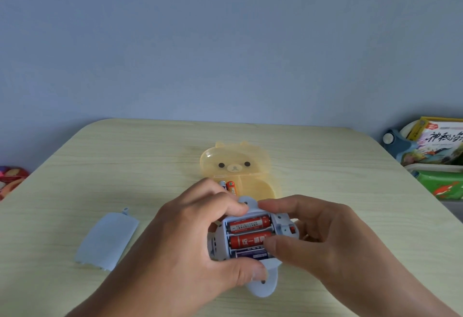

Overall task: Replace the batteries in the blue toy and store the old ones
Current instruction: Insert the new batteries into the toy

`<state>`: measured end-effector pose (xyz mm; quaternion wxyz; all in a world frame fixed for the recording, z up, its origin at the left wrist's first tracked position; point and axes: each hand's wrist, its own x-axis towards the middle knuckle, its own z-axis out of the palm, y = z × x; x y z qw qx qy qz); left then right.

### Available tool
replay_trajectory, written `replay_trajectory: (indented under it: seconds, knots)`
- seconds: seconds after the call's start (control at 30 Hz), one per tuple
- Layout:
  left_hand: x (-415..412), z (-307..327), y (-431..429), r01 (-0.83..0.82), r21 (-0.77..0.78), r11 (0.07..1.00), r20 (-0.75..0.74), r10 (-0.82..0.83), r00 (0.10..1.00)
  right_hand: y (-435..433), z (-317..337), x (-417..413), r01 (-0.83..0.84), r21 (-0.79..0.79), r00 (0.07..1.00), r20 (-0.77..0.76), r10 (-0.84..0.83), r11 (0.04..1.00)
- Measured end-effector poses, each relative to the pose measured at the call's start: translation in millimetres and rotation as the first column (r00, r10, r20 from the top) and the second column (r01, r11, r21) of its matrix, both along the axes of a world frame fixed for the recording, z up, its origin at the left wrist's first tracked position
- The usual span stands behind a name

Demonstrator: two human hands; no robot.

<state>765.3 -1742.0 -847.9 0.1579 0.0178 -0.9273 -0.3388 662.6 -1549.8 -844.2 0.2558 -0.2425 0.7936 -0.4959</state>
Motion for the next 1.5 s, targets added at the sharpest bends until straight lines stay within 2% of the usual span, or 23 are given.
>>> replay_trajectory:
  seconds: [0.37, 0.53, 0.6, 0.7, 0.77, 0.83, 0.9, 0.97, 1.23, 1.3, 1.37, 1.43, 1.5]
  knots:
    - [-0.3, -3.6, -0.4, 0.021, 0.110, 0.994, 0.008, -0.022, 1.000, 8.1, 2.0, 1.5, -0.067, -0.016, 0.997, -0.042, 0.067, 0.998]
    - [9.0, 4.7, -1.0, 0.033, 0.035, 0.999, 0.042, -0.034, 0.999, 9.0, -0.6, 2.5, -0.070, -0.043, 0.998, 0.008, 0.070, 0.997]
    - [18.9, 16.6, -14.7, -0.040, -0.006, 0.999, 0.030, 0.040, 0.999, 8.6, -2.0, 3.3, -0.055, -0.056, 0.998, 0.016, 0.056, 0.997]
    - [38.2, 25.4, -59.7, -0.336, -0.121, 0.934, -0.022, 0.336, 0.942, 8.8, -3.8, 2.5, -0.043, -0.065, 0.999, 0.019, 0.044, 0.997]
    - [51.4, 25.0, -88.3, -0.518, -0.212, 0.829, 0.066, 0.541, 0.838, 7.2, -2.9, 3.2, -0.040, -0.054, 0.999, 0.000, 0.040, 0.998]
    - [60.9, 22.0, -99.7, -0.564, -0.323, 0.760, 0.224, 0.641, 0.735, 4.4, -0.6, 5.0, -0.050, -0.059, 0.999, -0.004, 0.050, 0.997]
    - [64.7, 18.3, -94.8, -0.524, -0.361, 0.771, 0.345, 0.633, 0.693, 2.6, -0.7, 5.6, -0.051, -0.089, 0.999, 0.016, 0.052, 0.995]
    - [63.9, 16.4, -86.0, -0.492, -0.356, 0.794, 0.383, 0.605, 0.698, 2.2, -3.0, 5.1, -0.042, -0.106, 0.999, 0.017, 0.044, 0.993]
    - [52.6, 14.2, -70.3, -0.457, -0.406, 0.791, 0.316, 0.591, 0.743, 3.2, -0.7, 7.1, -0.052, -0.120, 0.997, 0.049, 0.058, 0.991]
    - [52.8, 15.0, -73.6, -0.485, -0.340, 0.806, 0.206, 0.567, 0.798, 3.6, -1.6, 7.2, -0.048, -0.103, 0.998, 0.035, 0.052, 0.993]
    - [51.5, 22.7, -72.3, -0.474, -0.150, 0.868, 0.081, 0.488, 0.869, 4.0, -1.4, 7.7, -0.049, -0.100, 0.998, 0.030, 0.052, 0.994]
    - [47.6, 33.8, -60.7, -0.334, 0.095, 0.938, -0.005, 0.336, 0.942, 4.5, -0.9, 7.5, -0.059, -0.108, 0.997, 0.037, 0.063, 0.992]
    - [40.8, 40.1, -42.7, -0.127, 0.279, 0.952, -0.063, 0.150, 0.987, 5.2, -0.9, 7.4, -0.068, -0.117, 0.996, 0.044, 0.073, 0.991]
